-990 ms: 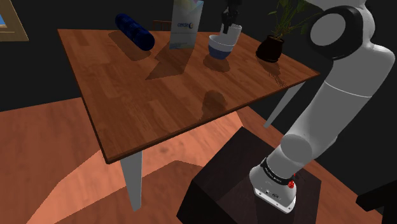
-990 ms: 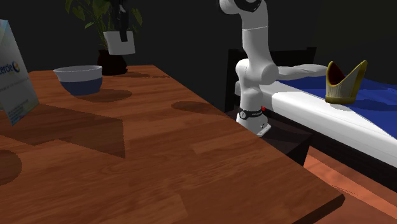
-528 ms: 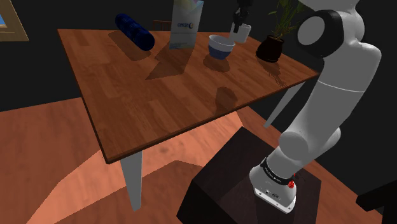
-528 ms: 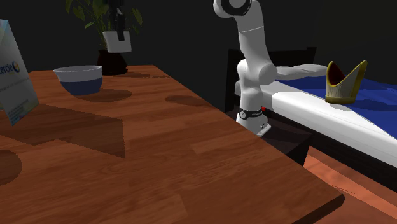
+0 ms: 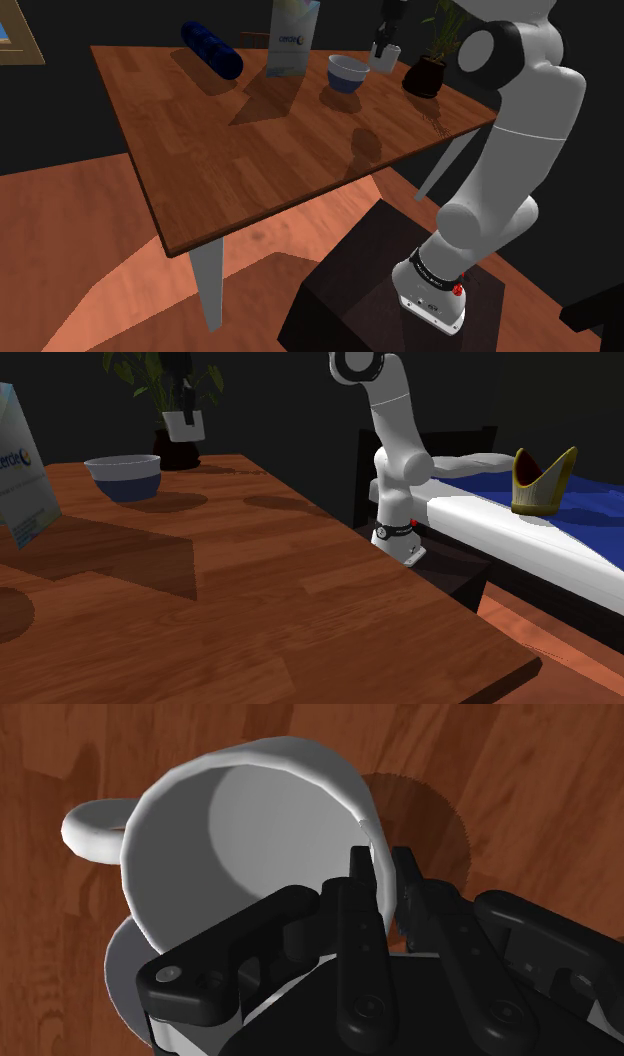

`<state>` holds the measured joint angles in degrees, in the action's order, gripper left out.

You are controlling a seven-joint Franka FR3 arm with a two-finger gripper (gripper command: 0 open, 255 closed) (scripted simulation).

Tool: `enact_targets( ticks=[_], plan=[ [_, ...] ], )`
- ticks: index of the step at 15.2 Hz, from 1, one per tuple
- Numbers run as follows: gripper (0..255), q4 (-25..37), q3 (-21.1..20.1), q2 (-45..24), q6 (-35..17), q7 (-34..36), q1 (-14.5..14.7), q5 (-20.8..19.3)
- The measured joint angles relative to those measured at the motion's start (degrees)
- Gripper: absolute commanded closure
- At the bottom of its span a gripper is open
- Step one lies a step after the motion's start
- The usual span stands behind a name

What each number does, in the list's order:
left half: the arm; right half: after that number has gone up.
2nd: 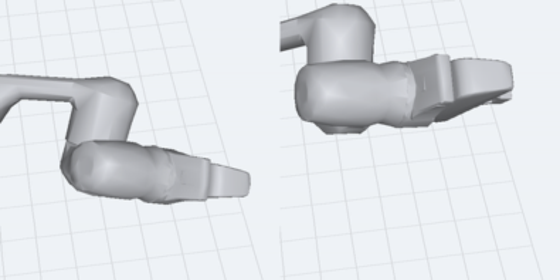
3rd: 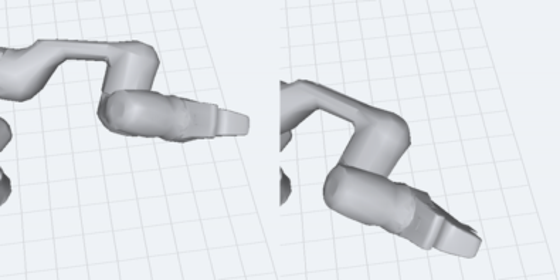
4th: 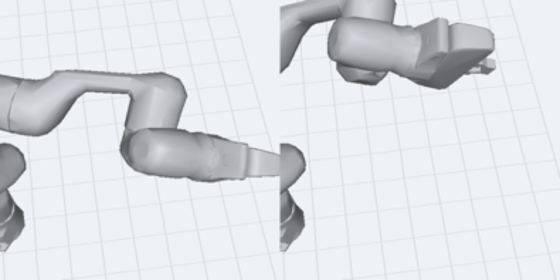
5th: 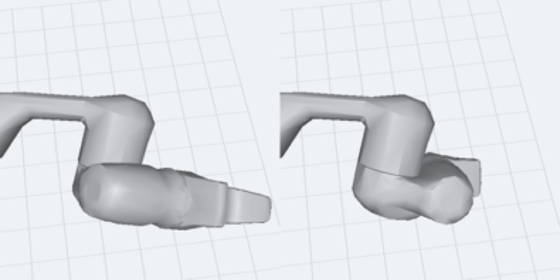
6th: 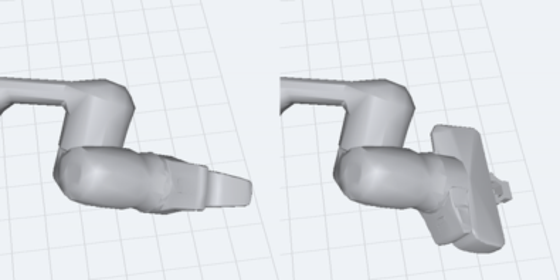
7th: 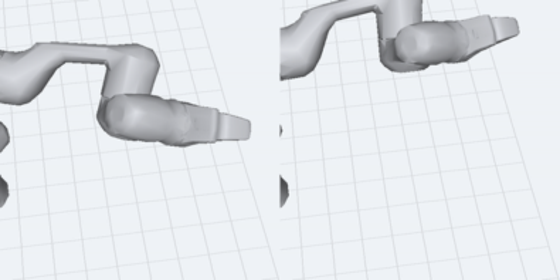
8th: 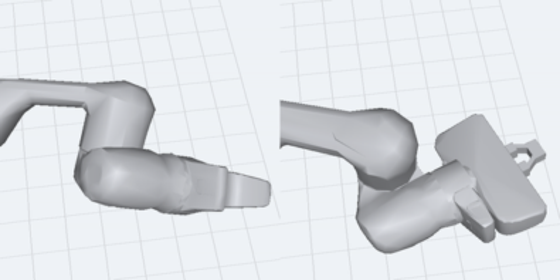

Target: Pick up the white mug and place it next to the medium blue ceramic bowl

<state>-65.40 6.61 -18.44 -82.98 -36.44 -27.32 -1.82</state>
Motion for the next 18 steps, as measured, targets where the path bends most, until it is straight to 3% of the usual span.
enact_targets(
  ticks=[18],
  plan=[
    [255,-19.52,-0.12,3.82,-15.69,0.99,0.45,-0.45]
  ],
)
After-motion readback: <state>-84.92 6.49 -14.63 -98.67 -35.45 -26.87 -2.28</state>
